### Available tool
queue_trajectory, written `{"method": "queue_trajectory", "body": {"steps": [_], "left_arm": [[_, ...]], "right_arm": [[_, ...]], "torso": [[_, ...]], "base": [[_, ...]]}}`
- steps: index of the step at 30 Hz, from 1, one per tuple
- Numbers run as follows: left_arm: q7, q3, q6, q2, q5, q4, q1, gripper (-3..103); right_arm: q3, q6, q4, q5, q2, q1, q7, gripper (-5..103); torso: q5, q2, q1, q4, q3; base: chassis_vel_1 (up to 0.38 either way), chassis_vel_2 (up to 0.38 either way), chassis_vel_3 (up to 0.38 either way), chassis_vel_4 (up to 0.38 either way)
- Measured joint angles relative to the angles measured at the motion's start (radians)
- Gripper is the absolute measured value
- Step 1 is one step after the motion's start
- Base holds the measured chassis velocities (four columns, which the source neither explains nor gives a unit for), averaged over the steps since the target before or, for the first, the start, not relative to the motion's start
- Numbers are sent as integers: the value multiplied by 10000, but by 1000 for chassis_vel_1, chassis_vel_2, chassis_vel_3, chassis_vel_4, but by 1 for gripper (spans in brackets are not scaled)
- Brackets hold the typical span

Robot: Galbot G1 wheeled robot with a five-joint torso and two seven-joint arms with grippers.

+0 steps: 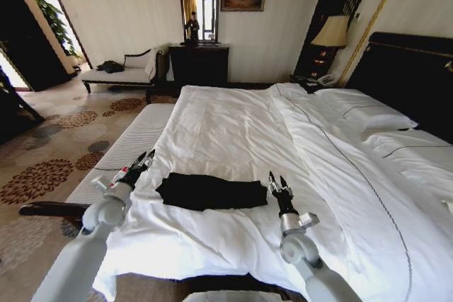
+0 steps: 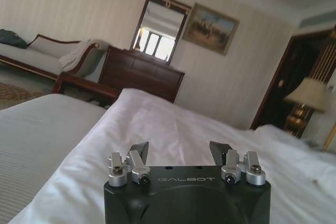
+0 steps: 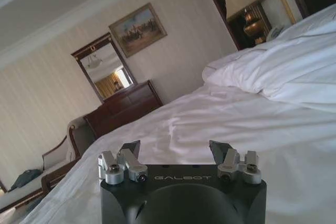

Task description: Fold the clothes on the bed.

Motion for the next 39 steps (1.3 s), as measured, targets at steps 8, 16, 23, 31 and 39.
{"method": "queue_trajectory", "body": {"steps": [8, 16, 23, 31, 39], "left_arm": [[-1795, 2652, 1309, -305, 1279, 1072, -1597, 97], [-2358, 2944, 1642, 32, 2279, 422, -532, 100], [-2676, 2379, 1879, 583, 2386, -663, 768, 100], [-3369, 1792, 2288, 1497, 2193, -2020, 2792, 100], [-3456, 925, 2468, 1898, 1267, -3103, 2892, 100]], "right_arm": [[-1827, -3630, -507, 1404, -757, 2453, 2877, 99], [-2288, -4193, 142, 1485, -855, 1419, 3832, 100], [-2215, -3988, 854, 880, -942, -151, 4013, 100], [-1854, -3867, 2255, 391, -1431, -1898, 4454, 100], [-1148, -3403, 2917, -243, -1551, -1768, 4345, 100]], "torso": [[0, -1, 1, 2, 0], [1, 0, -1, 8, -3], [3, 2, -3, 3, -5], [-1, 3, -4, 4, -5], [3, 3, -4, 5, -4]], "base": [[0, 0, 0, 0], [0, 0, 0, 0], [0, 0, 0, 0], [0, 0, 0, 0], [0, 0, 0, 0]]}}
